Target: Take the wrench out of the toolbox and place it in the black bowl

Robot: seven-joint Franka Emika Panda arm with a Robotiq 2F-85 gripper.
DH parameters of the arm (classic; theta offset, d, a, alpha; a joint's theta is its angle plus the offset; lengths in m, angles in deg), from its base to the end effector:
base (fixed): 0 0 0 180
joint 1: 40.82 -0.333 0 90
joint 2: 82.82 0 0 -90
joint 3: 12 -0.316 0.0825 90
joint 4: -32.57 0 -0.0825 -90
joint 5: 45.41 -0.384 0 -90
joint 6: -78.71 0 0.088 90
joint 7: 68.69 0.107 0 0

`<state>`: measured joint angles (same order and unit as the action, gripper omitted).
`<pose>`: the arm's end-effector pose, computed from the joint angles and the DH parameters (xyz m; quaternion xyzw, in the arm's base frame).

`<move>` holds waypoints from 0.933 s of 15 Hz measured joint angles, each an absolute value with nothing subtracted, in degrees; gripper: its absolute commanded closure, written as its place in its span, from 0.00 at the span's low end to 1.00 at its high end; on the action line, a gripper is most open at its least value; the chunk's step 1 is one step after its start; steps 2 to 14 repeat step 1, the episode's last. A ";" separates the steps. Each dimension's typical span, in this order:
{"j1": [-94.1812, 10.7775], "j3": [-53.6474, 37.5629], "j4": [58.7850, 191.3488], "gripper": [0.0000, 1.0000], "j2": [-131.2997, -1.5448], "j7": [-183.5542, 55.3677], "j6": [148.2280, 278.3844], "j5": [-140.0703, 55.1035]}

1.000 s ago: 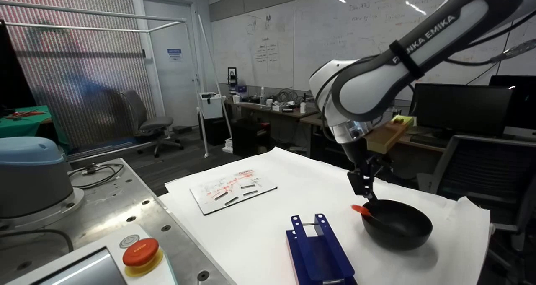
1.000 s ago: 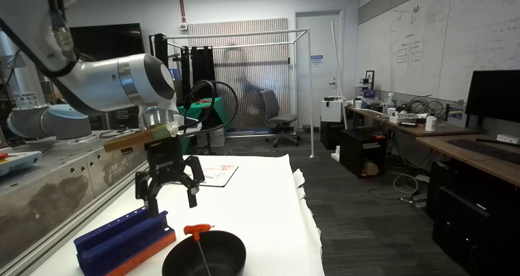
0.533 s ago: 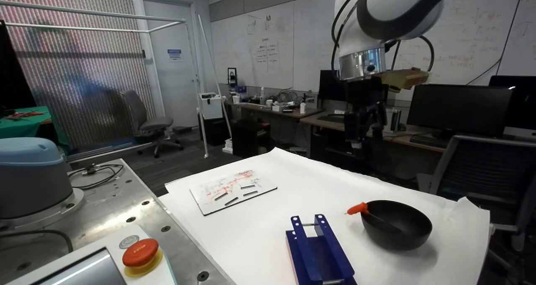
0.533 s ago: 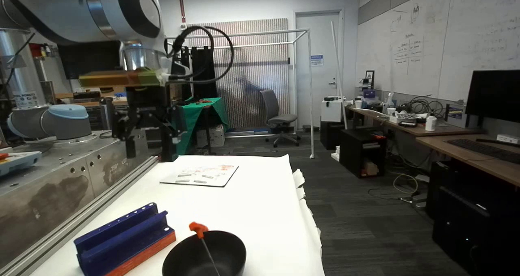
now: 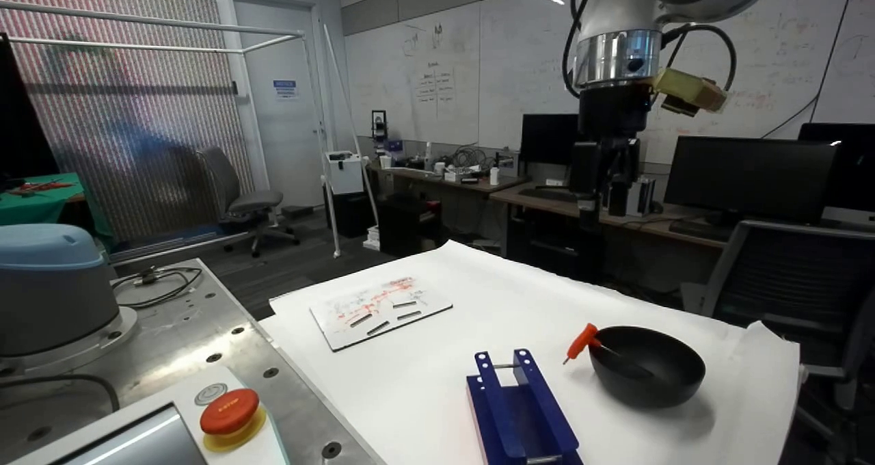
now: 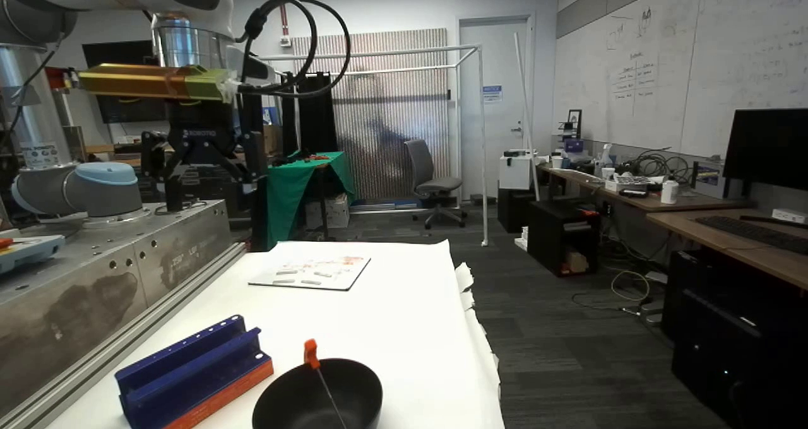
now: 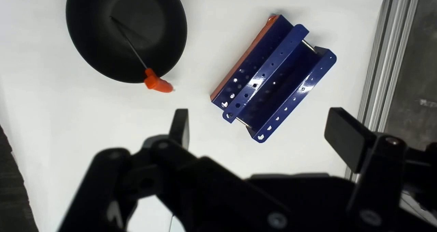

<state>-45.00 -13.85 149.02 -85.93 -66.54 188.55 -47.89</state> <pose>0.5285 0.0591 0.4645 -0.9990 -0.0258 0.0318 0.0170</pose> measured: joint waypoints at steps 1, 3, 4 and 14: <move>-45.00 -13.85 149.13 0.00 -85.90 -66.56 188.66 -47.90; -45.00 -13.85 149.13 0.00 -85.90 -66.56 188.66 -47.90; -45.00 -13.85 149.13 0.00 -85.90 -66.56 188.66 -47.90; -45.00 -13.85 149.13 0.00 -85.90 -66.56 188.66 -47.90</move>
